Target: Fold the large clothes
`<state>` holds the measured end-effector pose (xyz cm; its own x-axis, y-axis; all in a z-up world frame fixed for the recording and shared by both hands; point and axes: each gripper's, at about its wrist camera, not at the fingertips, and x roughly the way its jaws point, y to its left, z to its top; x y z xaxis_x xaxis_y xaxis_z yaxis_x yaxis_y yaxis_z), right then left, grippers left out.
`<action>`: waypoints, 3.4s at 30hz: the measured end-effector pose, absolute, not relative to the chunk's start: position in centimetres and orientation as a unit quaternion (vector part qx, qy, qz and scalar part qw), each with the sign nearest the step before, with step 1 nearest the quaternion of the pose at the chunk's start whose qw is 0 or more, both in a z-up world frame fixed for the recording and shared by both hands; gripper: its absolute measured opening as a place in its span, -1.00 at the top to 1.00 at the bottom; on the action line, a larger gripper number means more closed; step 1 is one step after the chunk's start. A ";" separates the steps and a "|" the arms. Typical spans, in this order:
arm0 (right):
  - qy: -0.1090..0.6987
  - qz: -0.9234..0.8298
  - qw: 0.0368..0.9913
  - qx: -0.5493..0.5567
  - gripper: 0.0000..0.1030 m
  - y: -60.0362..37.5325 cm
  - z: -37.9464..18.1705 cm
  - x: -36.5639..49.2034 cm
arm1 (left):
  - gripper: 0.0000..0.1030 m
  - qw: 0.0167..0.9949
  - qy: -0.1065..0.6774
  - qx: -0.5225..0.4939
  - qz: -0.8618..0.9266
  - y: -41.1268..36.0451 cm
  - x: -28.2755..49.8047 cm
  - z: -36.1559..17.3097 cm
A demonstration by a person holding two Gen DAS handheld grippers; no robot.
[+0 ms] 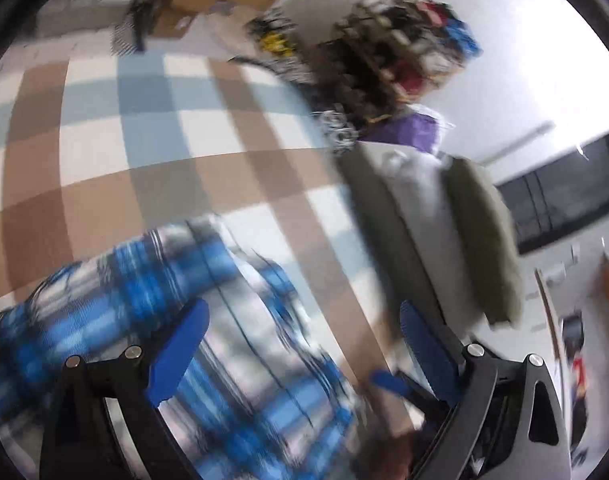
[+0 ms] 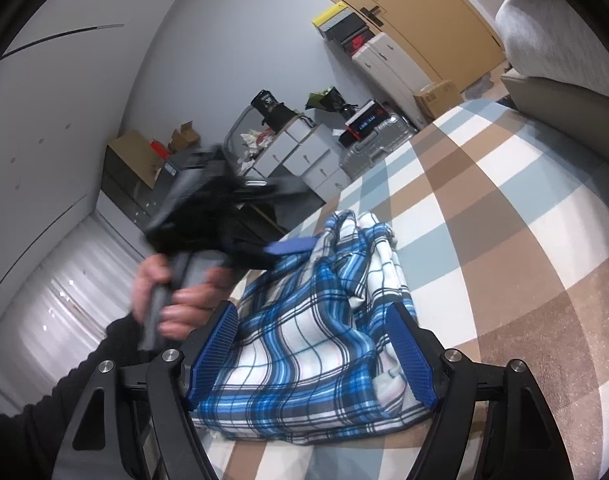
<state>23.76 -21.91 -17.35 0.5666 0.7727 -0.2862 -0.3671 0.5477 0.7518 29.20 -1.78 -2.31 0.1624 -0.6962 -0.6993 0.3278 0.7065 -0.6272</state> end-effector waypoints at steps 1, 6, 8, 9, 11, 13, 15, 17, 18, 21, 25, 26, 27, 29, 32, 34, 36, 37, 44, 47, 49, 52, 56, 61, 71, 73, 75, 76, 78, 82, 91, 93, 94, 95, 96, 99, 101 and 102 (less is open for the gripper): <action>0.310 0.346 0.824 0.325 -0.52 -21.9 -17.3 23.7 | -0.80 0.745 0.541 -0.162 -0.355 -1.5 28.0 -1.6; 0.311 0.347 0.825 0.320 -0.52 -21.7 -17.3 23.8 | -0.80 0.743 0.540 -0.137 -0.370 -0.5 23.4 -3.0; 0.312 0.346 0.826 0.319 -0.52 -21.7 -17.3 23.7 | -0.80 0.722 0.563 -0.161 -0.368 0.0 23.3 -5.8; 0.311 0.343 0.827 0.320 -0.52 -21.7 -17.3 23.7 | -0.80 0.708 0.573 -0.194 -0.364 0.6 23.7 -8.0; 0.309 0.332 0.832 0.319 -0.52 -21.9 -17.2 23.6 | -0.80 0.697 0.565 -0.249 -0.365 2.0 24.2 -9.6; 0.305 0.331 0.832 0.323 -0.52 -22.2 -17.2 23.6 | -0.79 0.691 0.556 -0.288 -0.361 3.0 24.4 -9.0; 0.301 0.327 0.835 0.324 -0.52 -22.3 -17.1 23.5 | -0.79 0.692 0.542 -0.311 -0.362 3.8 23.7 -7.5; 0.303 0.324 0.837 0.319 -0.52 -22.2 -17.1 23.6 | -0.79 0.709 0.516 -0.308 -0.369 4.5 22.4 -5.8; 0.303 0.315 0.844 0.310 -0.52 -21.9 -17.0 23.6 | -0.79 0.725 0.502 -0.301 -0.363 5.1 21.2 -4.9; 0.296 0.315 0.865 0.255 -0.48 -20.0 -15.6 23.1 | -0.79 0.765 0.469 -0.276 -0.344 7.0 17.1 -3.5; 0.301 0.338 0.883 0.126 -0.46 -14.1 -12.2 22.6 | -0.79 0.771 0.460 -0.277 -0.342 8.2 14.0 -5.7; 0.300 0.338 0.886 0.103 -0.46 -13.0 -11.7 22.7 | -0.79 0.752 0.467 -0.295 -0.359 8.5 14.0 -7.0; 0.303 0.334 0.890 0.069 -0.45 -11.3 -11.2 23.1 | -0.77 0.742 0.472 -0.310 -0.361 8.4 14.1 -8.5; 0.326 0.336 0.883 0.027 -0.18 -8.9 -11.6 24.5 | -0.64 0.748 0.466 -0.316 -0.350 8.5 14.1 -9.6; 0.410 0.325 0.852 -0.016 0.94 -7.1 -14.9 27.9 | -0.63 0.761 0.460 -0.300 -0.344 8.4 13.8 -8.9; 0.468 0.331 0.819 -0.012 1.00 -7.6 -17.6 29.7 | -0.57 0.779 0.462 -0.268 -0.329 7.8 13.0 -8.5; 0.468 0.339 0.816 -0.028 1.00 -8.0 -17.3 29.7 | -0.56 0.805 0.458 -0.205 -0.317 6.6 12.2 -7.8; 0.475 0.336 0.813 -0.033 1.00 -8.2 -17.0 29.6 | -0.57 0.811 0.457 -0.187 -0.312 6.2 12.1 -7.5; 0.432 0.362 0.824 -0.056 0.88 -10.2 -13.5 24.3 | -0.57 0.821 0.445 -0.154 -0.322 6.0 8.8 -4.8; 0.476 0.332 0.807 -0.109 0.93 -9.9 -17.7 23.6 | -0.55 0.807 0.489 -0.141 -0.299 5.9 9.7 -7.9; 0.470 0.337 0.813 -0.064 0.99 -11.1 -18.4 23.8 | -0.55 0.807 0.483 -0.160 -0.299 6.6 9.8 -8.2; 0.489 0.334 0.806 -0.021 0.97 -11.9 -18.1 24.9 | -0.55 0.800 0.490 -0.178 -0.296 7.6 9.5 -7.2; 0.437 0.338 0.833 0.004 0.59 -13.7 -15.2 25.8 | -0.56 0.837 0.444 -0.166 -0.275 10.9 8.1 -3.8; 0.434 0.314 0.844 0.027 -0.53 -13.6 -15.1 29.8 | -0.57 0.839 0.461 -0.201 -0.208 14.8 11.0 -4.6; 0.507 0.319 0.799 0.048 0.14 -12.3 -19.9 33.5 | -0.29 0.804 0.518 -0.209 -0.207 13.5 12.9 -8.9; 0.503 0.331 0.797 0.049 0.30 -12.0 -20.1 32.2 | -0.22 0.809 0.517 -0.188 -0.205 13.3 12.2 -8.5; 0.504 0.336 0.794 0.053 0.33 -12.0 -19.9 30.7 | -0.21 0.811 0.515 -0.188 -0.203 13.6 11.7 -8.0; 0.505 0.345 0.789 0.059 0.35 -12.0 -19.9 29.6 | -0.21 0.811 0.515 -0.192 -0.201 14.0 10.7 -7.7; 0.509 0.369 0.775 0.067 0.35 -12.0 -19.9 27.3 | -0.22 0.814 0.514 -0.187 -0.194 14.4 9.6 -7.0; 0.518 0.421 0.744 0.033 0.36 -11.3 -19.4 22.5 | -0.22 0.824 0.513 -0.169 -0.171 16.3 5.8 -6.5; 0.393 0.385 0.834 -0.043 0.42 -12.7 -9.9 22.9 | -0.23 0.881 0.435 -0.121 -0.140 15.2 1.8 -2.3; 0.396 0.403 0.825 -0.018 0.43 -11.4 -9.1 24.4 | -0.23 0.878 0.438 -0.110 -0.160 13.7 2.4 -2.7; 0.401 0.401 0.823 -0.024 0.45 -10.2 -9.3 25.1 | -0.23 0.877 0.442 -0.097 -0.163 13.0 2.6 -3.3; 0.405 0.387 0.827 -0.049 0.53 -8.4 -9.8 25.6 | -0.23 0.874 0.449 -0.087 -0.163 12.0 3.2 -4.1; 0.413 0.371 0.828 -0.076 0.63 -7.0 -10.7 26.1 | -0.23 0.869 0.458 -0.079 -0.169 11.5 3.5 -5.0; 0.464 0.315 0.815 -0.148 0.96 -4.3 -15.1 28.0 | -0.22 0.868 0.473 -0.023 -0.146 9.7 4.2 -7.1; 0.486 0.307 0.801 -0.165 1.00 -4.2 -17.9 28.5 | -0.22 0.870 0.474 -0.002 -0.137 8.9 4.1 -7.6; 0.465 0.316 0.810 -0.165 1.00 -4.8 -17.9 28.1 | -0.23 0.871 0.472 0.005 -0.132 8.6 4.2 -7.8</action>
<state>28.08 -4.76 -17.89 0.3678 0.3586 -0.8580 -0.6656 0.7458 0.0264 4.23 8.57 -7.78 0.5190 -0.2261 -0.8243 0.2351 0.9649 -0.1167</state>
